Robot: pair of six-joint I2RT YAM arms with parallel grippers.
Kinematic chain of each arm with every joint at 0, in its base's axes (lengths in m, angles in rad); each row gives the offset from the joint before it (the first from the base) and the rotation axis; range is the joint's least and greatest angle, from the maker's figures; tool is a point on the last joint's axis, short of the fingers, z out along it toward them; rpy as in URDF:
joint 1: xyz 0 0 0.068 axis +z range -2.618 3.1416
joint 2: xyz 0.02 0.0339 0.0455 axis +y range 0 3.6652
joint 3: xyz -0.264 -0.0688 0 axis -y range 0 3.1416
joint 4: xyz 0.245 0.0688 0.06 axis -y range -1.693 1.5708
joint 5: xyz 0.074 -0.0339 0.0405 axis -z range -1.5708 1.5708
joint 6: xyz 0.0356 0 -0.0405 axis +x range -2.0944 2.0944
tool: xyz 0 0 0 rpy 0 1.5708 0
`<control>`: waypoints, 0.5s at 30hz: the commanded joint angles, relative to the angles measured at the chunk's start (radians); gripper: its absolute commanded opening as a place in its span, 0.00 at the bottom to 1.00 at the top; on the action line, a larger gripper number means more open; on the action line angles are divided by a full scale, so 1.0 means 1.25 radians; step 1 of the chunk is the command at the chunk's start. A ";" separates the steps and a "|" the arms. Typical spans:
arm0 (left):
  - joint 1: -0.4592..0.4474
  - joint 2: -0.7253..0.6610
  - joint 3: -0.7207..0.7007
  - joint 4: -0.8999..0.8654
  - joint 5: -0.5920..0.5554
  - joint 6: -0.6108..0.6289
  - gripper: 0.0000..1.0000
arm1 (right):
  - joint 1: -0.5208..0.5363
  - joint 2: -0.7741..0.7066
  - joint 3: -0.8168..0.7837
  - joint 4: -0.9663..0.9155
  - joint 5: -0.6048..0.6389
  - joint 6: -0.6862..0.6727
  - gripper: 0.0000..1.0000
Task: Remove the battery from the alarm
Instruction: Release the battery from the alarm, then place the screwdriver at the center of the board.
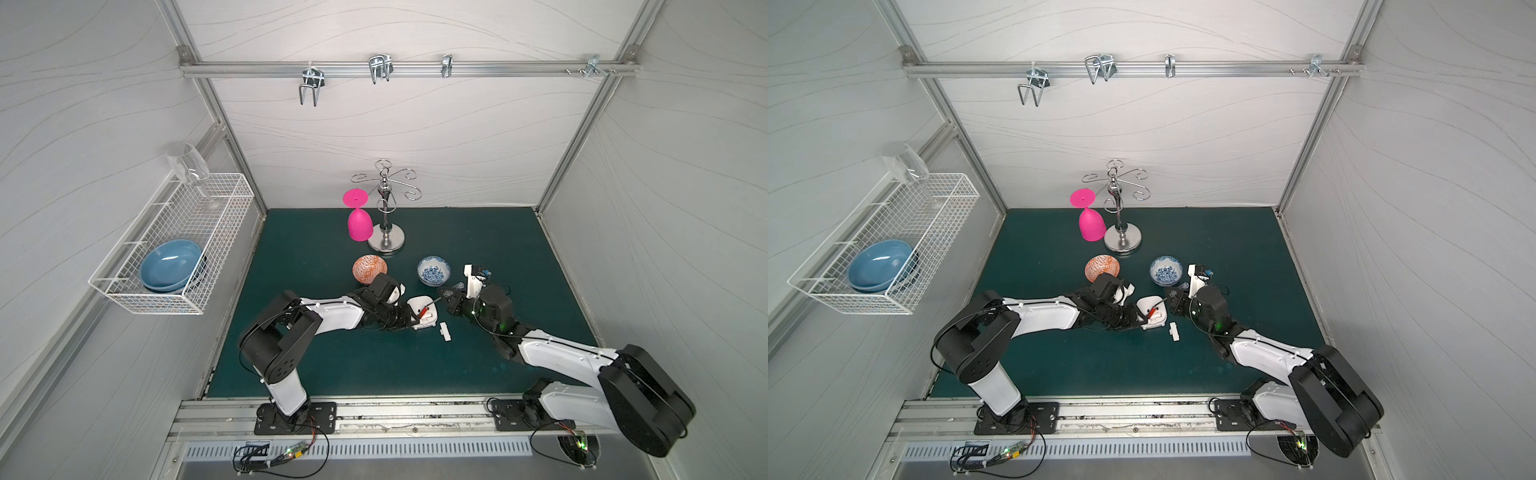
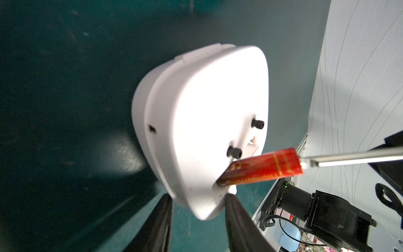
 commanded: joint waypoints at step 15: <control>0.030 0.047 0.044 -0.048 -0.090 0.053 0.49 | -0.120 -0.317 0.068 -0.511 0.033 -0.163 0.00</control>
